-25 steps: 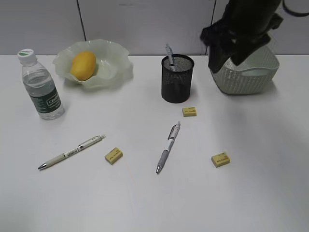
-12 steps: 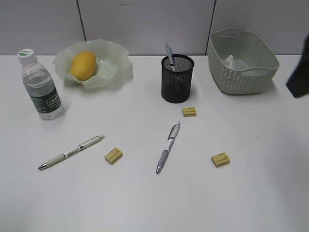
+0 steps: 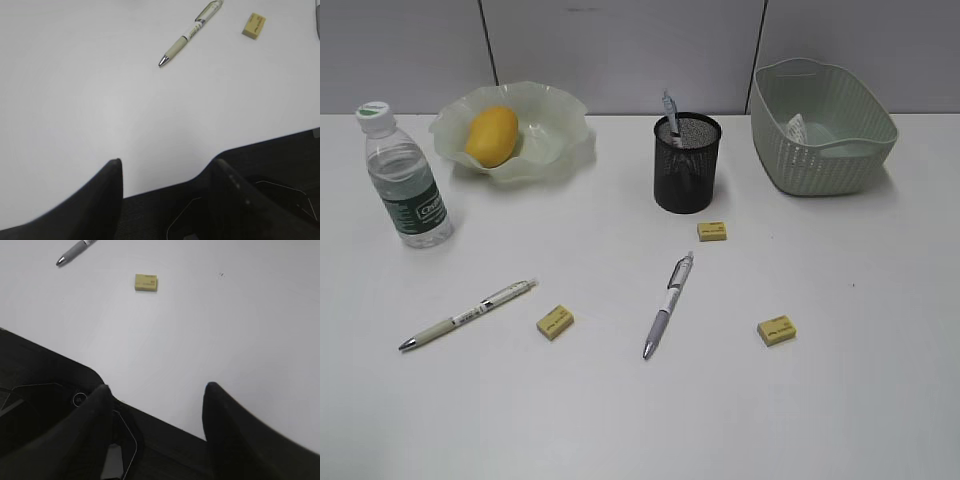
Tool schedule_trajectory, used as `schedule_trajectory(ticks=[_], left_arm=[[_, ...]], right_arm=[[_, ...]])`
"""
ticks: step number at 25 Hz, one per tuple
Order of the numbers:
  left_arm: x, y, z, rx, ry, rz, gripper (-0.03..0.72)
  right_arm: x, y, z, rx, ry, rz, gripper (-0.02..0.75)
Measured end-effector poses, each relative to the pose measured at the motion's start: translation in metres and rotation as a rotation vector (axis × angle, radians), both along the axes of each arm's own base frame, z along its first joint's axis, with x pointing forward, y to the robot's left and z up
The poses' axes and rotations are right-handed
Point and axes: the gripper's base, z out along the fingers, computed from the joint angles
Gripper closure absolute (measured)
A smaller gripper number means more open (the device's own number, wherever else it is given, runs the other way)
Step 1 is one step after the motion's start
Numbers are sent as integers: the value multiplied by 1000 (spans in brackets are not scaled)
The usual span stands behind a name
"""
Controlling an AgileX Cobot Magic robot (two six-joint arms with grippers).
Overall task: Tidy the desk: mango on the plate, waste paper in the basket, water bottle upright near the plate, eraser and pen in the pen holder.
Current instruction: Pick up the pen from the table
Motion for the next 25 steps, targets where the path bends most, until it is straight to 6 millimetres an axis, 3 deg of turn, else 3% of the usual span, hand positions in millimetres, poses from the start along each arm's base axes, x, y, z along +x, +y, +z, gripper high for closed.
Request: schedule_trajectory(ticks=[9,15,20,25], left_arm=[[0,0,0,0,0,0,270],[3,1,5,14,-45,4,270],[27,-5,24,41,-167,-52,230],[71,-16,22,97,-37,-91,161]], right_arm=[[-52,-25,-27,49,-135,-3,281],[-67,-33,-42,66,-178,-4,281],[-68,-33,-46,60,-186,-6,281],[-68,-33,-47,61,-187,-6,281]])
